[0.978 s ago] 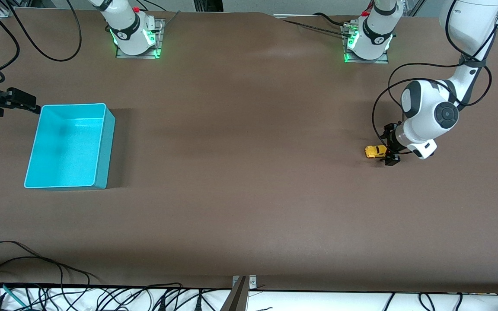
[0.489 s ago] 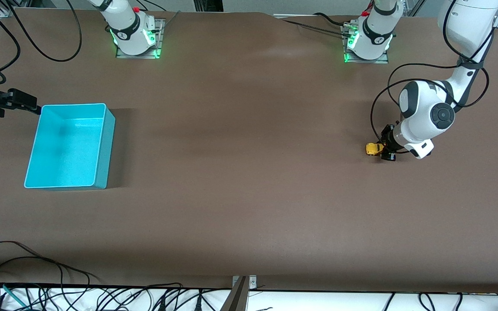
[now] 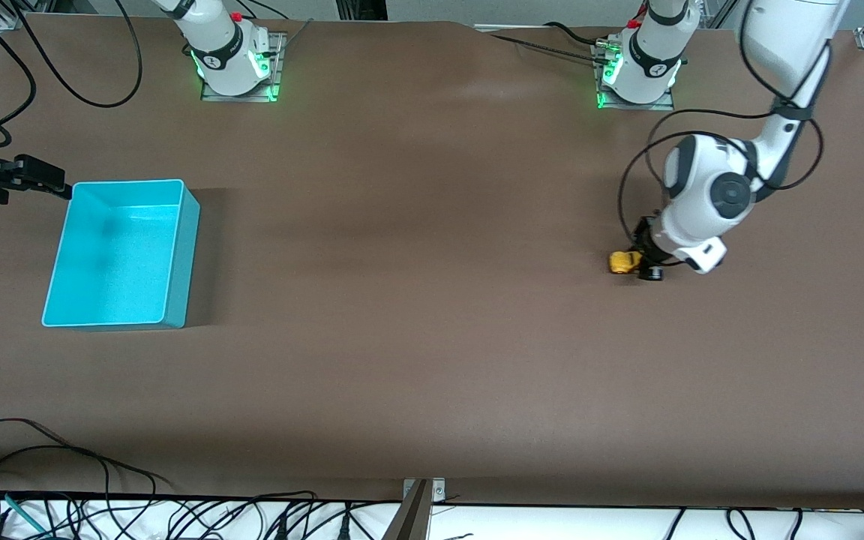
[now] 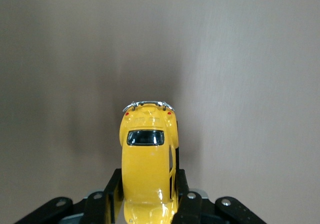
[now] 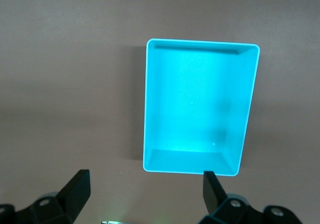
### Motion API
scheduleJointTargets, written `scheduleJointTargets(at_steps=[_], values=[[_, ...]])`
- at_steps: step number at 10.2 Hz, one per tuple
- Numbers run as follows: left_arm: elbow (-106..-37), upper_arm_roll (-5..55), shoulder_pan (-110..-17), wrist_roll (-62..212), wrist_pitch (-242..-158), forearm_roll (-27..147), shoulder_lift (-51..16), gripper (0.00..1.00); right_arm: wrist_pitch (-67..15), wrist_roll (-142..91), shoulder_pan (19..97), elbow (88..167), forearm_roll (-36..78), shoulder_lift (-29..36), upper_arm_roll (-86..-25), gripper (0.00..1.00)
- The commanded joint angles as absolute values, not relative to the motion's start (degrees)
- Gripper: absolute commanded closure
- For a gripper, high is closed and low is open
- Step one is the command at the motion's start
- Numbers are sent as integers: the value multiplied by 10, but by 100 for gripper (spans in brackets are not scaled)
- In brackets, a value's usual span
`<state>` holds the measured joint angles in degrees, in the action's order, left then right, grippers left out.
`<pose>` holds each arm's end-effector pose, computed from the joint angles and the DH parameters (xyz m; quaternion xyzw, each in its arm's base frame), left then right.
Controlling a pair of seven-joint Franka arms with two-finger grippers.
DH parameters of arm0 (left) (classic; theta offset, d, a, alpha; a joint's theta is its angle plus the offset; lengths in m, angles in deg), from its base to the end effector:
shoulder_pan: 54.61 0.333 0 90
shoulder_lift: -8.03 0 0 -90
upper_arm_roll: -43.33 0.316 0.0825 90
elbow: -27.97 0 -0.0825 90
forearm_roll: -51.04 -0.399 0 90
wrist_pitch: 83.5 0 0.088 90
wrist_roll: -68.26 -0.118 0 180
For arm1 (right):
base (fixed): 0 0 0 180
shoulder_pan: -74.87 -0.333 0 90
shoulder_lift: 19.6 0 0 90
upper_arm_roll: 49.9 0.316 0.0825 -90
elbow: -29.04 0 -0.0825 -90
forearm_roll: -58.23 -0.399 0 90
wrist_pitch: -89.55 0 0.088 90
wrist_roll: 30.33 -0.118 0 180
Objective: Wind up and store yellow beetle car
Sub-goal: 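Drag the held car back and forth along the table with the left gripper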
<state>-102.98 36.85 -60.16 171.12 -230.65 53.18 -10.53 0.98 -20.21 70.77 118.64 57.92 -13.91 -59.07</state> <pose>0.5235 -0.1135 0.1839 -0.6883 -0.7246 0.0341 0.0017 0.5897 -0.0476 0.5578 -0.9973 -0.0438 0.0582 0.0025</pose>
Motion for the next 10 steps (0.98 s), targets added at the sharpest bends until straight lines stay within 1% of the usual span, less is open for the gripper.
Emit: scheduleJointTargets(at_steps=[1,3,4,6,10], values=[[-1005,371,-648,1784,-2297,515,-126,100,3,-192,706,1194,568,-144,-595,0],[-991,370,-656,1787,-2311,517,-158,100,3,-192,706,1193,568,-143,-595,0],[-992,370,-653,1780,-2330,517,-160,100,3,-192,706,1194,568,-143,-595,0],[-992,370,-651,1776,-2331,513,-167,100,3,-192,706,1193,568,-141,-595,0],[-1000,375,-599,1708,-2326,510,-184,100,3,-192,706,1193,568,-141,-595,0]])
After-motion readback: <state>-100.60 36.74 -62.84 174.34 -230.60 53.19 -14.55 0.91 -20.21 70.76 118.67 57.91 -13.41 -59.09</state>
